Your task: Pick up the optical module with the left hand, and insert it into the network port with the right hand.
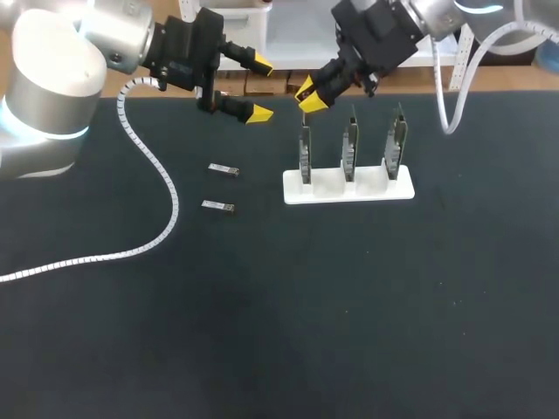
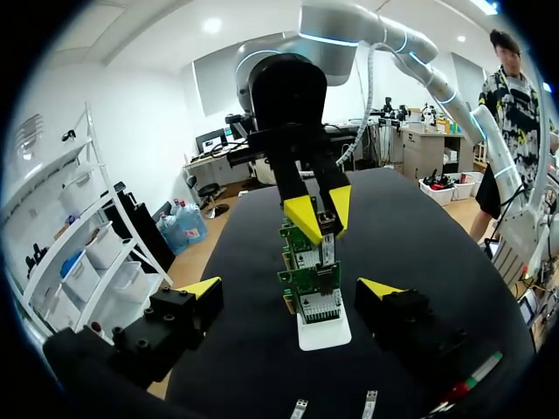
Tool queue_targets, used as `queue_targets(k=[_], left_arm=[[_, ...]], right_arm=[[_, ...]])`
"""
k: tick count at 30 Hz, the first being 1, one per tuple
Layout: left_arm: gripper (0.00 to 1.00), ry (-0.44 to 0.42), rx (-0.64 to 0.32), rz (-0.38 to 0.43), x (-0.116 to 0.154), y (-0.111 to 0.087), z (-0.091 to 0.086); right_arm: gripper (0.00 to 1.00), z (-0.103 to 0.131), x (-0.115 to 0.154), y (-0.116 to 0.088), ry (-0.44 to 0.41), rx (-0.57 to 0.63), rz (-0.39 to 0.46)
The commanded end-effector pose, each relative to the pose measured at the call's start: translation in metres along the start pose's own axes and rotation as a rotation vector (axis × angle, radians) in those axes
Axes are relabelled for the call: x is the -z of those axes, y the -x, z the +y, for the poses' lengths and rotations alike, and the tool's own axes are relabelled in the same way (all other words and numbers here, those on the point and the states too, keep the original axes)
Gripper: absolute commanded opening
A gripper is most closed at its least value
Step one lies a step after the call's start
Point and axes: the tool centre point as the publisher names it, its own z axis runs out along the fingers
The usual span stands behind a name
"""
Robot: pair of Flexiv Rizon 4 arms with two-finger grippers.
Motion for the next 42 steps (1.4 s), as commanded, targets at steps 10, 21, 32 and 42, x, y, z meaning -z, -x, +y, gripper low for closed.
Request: queue_targets(k=[10, 21, 32, 42], left_arm=[[1.0, -0.005, 0.001, 0.004, 0.0, 0.0, 0.002], [1.0, -0.005, 0.001, 0.004, 0.0, 0.0, 0.002], [1.0, -0.005, 0.001, 0.004, 0.0, 0.0, 0.002], [1.0, -0.005, 0.001, 0.004, 0.0, 0.0, 0.002]], right_arm=[[0.0, -0.001, -0.002, -0.003, 0.003, 0.001, -0.009], [0.0, 0.0, -0.004, -0.011, -0.01, 0.003, -0.023], [0.0, 0.001, 0.005, 0.006, -0.027, 0.046, -0.003], [0.0, 0.002, 0.002, 0.003, -0.025, 0.036, 0.001]])
